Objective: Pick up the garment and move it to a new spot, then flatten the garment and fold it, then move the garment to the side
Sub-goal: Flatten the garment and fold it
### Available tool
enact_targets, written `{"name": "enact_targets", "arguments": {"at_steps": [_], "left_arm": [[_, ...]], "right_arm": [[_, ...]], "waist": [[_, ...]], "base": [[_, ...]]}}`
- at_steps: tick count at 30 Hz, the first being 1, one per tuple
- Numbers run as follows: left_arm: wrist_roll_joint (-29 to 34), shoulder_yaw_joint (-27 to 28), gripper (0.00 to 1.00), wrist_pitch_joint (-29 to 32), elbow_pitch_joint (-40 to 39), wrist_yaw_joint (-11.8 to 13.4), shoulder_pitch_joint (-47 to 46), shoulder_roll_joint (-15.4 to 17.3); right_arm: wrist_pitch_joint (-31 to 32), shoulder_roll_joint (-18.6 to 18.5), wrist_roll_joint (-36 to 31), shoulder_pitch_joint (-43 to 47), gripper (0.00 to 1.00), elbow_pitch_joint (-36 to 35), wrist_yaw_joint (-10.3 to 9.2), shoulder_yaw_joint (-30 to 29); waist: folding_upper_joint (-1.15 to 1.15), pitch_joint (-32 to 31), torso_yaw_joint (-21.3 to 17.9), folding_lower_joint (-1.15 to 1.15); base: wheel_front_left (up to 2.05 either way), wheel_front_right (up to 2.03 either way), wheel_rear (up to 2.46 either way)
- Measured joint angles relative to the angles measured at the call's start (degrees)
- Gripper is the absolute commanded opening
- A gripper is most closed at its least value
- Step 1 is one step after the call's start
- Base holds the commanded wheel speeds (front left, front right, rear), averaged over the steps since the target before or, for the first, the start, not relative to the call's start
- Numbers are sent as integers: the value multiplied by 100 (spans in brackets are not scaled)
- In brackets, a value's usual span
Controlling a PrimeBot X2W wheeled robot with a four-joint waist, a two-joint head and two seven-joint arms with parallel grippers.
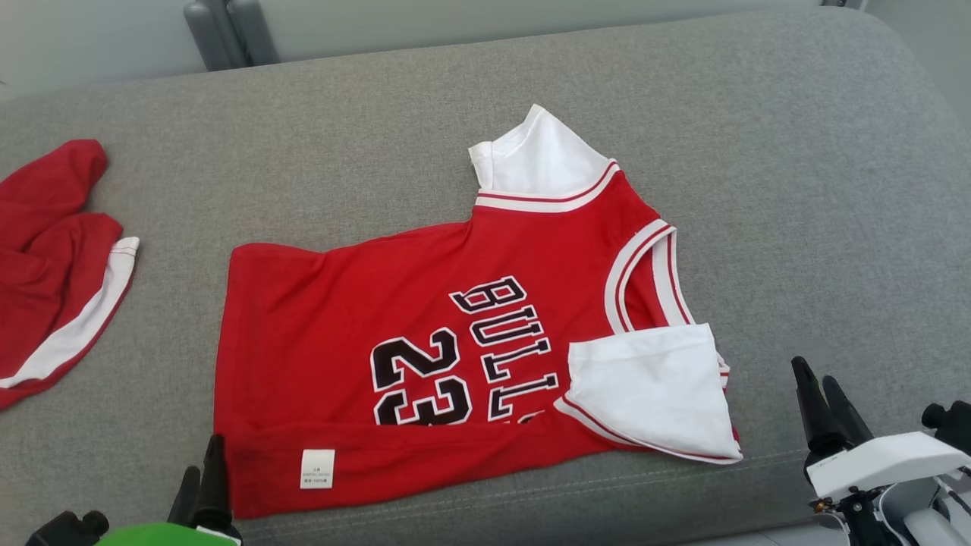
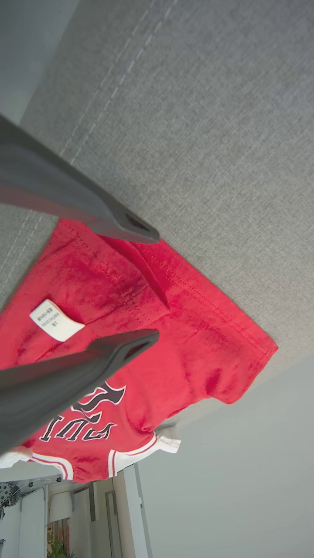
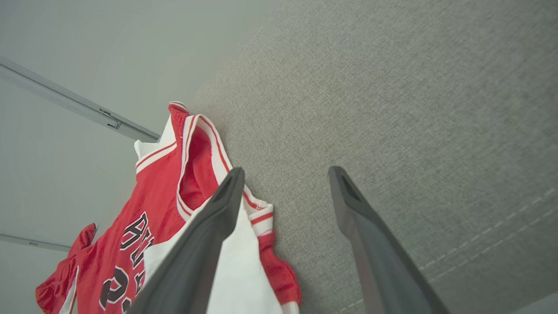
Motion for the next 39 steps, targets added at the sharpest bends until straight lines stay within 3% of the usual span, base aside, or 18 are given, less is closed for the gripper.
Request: {"name": "enact_targets", "arguments": {"at_steps": [8, 9, 15, 20, 29, 39], "left_arm": [[461, -292, 100, 240, -415, -18, -533, 517], [686, -377, 100, 350, -531, -56, -764, 735], [1058, -735, 100, 1001, -670, -105, -1662, 1327], [1157, -990, 100, 1566, -602, -259, -2510, 1641], [1393, -1193, 100, 2308, -9, -342, -3361, 2048], [1370, -1272, 100, 2481, 442, -472, -4000, 1945]], "right_arm": [[-4, -501, -702, -435, 100, -391, -108, 181], [129, -620, -862, -778, 100, -530, -153, 274], [815, -1037, -1403, -1981, 100, -748, -253, 636], [1525, -1193, -1692, -2978, 100, -732, -352, 937], [2525, -1042, -1886, -4438, 100, -668, -289, 1403], [2906, -733, -1937, -5186, 100, -281, -162, 1530]], "waist": [[0, 88, 2, 0], [0, 161, 6, 0], [0, 484, 28, 0], [0, 832, 75, 0], [0, 1477, 178, 0], [0, 2058, 193, 0]], "base": [[0, 0, 0], [0, 0, 0], [0, 0, 0], [0, 0, 0], [0, 0, 0], [0, 0, 0]]}}
